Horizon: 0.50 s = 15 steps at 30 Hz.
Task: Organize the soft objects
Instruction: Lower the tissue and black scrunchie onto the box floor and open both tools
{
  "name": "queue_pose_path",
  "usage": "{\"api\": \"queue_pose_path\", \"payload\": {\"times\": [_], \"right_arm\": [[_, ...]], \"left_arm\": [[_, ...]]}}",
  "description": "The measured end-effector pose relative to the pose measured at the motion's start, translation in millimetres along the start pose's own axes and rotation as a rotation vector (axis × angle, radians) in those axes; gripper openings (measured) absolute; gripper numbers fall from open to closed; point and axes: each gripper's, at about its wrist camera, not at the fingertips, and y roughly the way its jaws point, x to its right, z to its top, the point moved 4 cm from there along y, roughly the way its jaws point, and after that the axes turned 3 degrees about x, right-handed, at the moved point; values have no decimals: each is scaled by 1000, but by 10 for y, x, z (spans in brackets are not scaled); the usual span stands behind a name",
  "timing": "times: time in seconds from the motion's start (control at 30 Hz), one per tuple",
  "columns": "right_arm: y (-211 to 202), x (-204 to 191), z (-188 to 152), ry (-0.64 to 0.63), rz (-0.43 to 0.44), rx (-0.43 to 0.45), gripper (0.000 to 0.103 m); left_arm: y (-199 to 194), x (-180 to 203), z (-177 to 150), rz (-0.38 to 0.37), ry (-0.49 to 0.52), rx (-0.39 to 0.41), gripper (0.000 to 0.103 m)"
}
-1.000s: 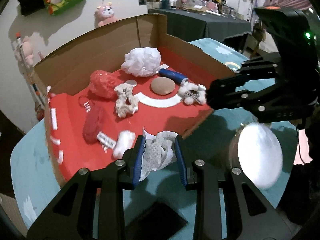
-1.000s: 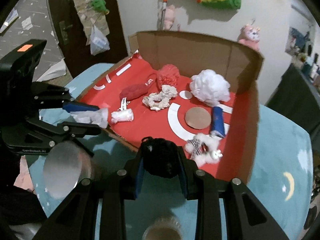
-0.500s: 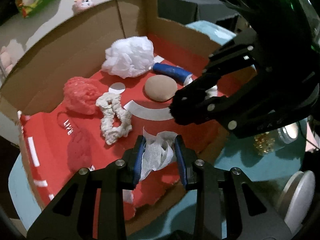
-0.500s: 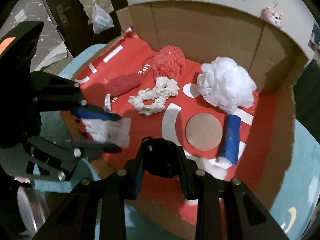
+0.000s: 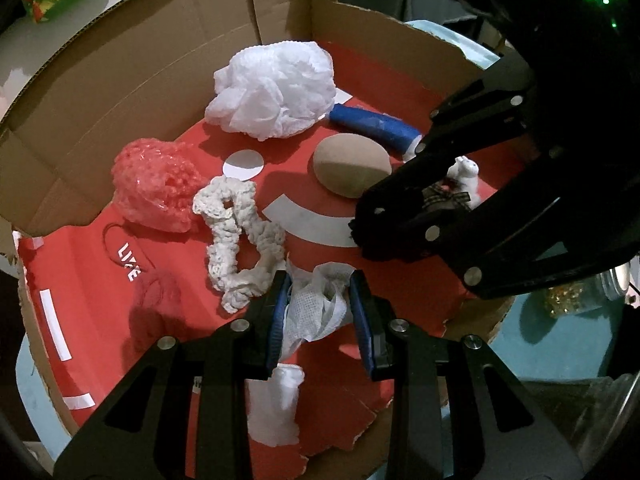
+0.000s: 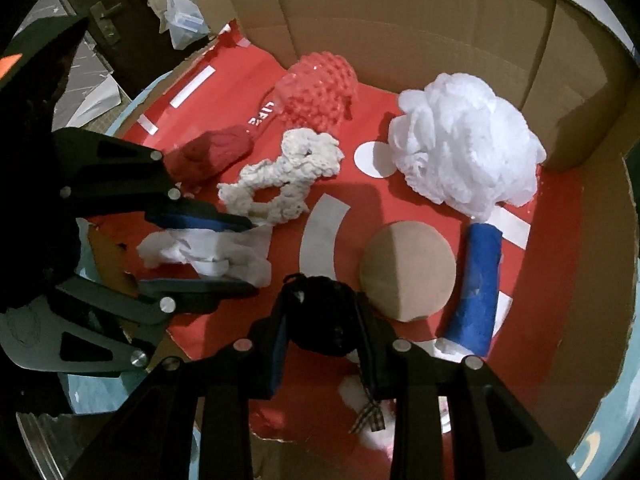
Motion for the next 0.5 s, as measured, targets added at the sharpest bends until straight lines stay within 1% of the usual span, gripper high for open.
{"api": "queue_pose_path", "payload": {"times": [0.17, 0.33, 0.43, 0.5], "right_arm": [[-7, 18, -3, -4, -7, 0, 34], [-2, 0, -6, -14, -24, -5, 34], [5, -20, -23, -16, -29, -5, 36], [9, -36, -22, -19, -35, -5, 42]], "left_arm": [[62, -13, -2, 10, 9, -26, 29], [183, 10, 71, 10, 17, -40, 29], [220, 29, 94, 19, 29, -43, 30], [233, 41, 99, 28, 34, -45, 30]]}}
